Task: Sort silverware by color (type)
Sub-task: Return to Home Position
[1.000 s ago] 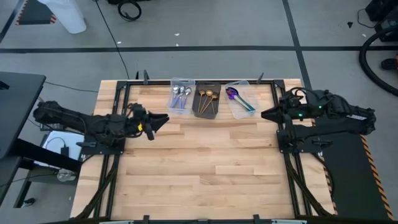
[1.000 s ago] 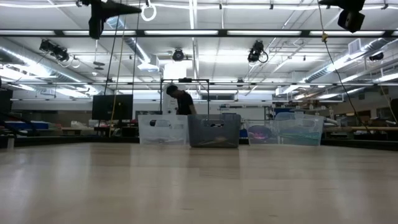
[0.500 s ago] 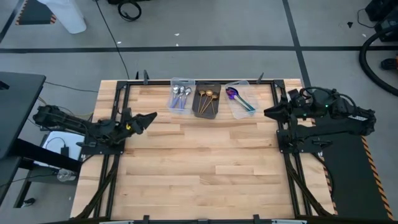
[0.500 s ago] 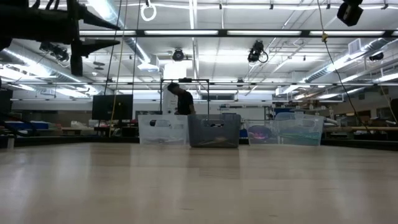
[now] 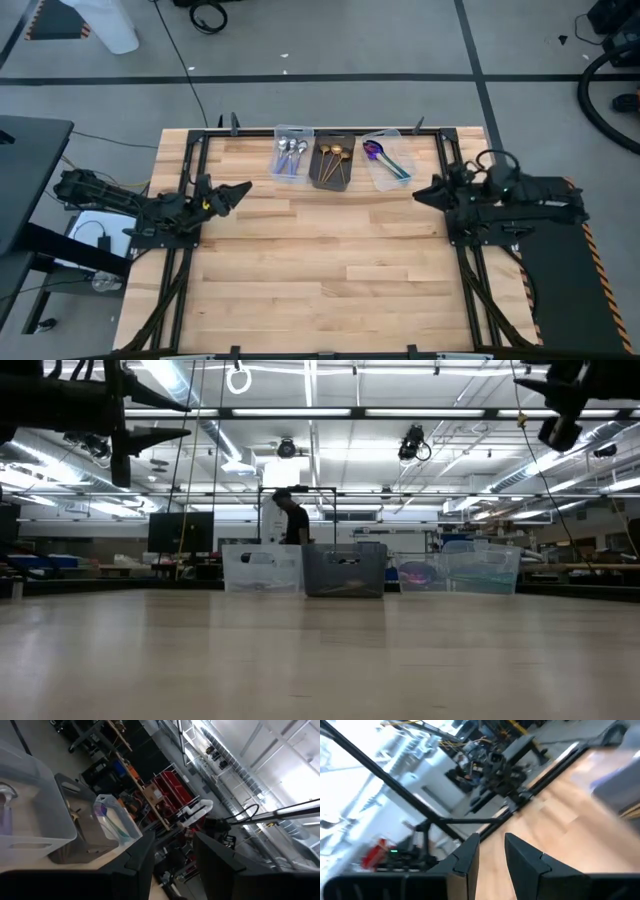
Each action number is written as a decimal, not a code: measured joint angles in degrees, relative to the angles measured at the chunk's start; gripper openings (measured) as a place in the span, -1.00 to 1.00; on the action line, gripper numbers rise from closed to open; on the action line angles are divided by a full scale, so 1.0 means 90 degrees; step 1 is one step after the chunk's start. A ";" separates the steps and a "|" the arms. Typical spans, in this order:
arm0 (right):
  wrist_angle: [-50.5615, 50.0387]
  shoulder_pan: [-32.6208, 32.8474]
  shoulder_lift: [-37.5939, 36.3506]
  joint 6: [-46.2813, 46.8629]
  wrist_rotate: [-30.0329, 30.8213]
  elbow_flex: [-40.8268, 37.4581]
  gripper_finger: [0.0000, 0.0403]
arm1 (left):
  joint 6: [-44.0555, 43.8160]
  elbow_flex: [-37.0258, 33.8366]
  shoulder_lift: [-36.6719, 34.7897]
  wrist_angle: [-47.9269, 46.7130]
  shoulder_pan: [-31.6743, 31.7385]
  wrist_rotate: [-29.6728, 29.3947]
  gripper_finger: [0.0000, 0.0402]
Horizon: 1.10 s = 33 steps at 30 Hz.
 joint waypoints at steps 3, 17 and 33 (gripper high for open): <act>0.0318 0.0000 -0.0408 0.0605 -0.0281 -0.0530 -0.49 | -0.0014 0.0000 -0.0001 -0.0196 0.0003 0.0000 -0.30; 0.0616 0.0000 -0.0878 0.1133 -0.0174 -0.1518 -0.49 | -0.0677 -0.0005 0.0018 -0.1067 0.0002 0.0131 -0.30; 0.0589 0.0000 -0.0832 0.0139 -0.0481 -0.2117 -0.49 | -0.0767 -0.0005 0.0022 -0.1794 0.0002 0.1982 -0.30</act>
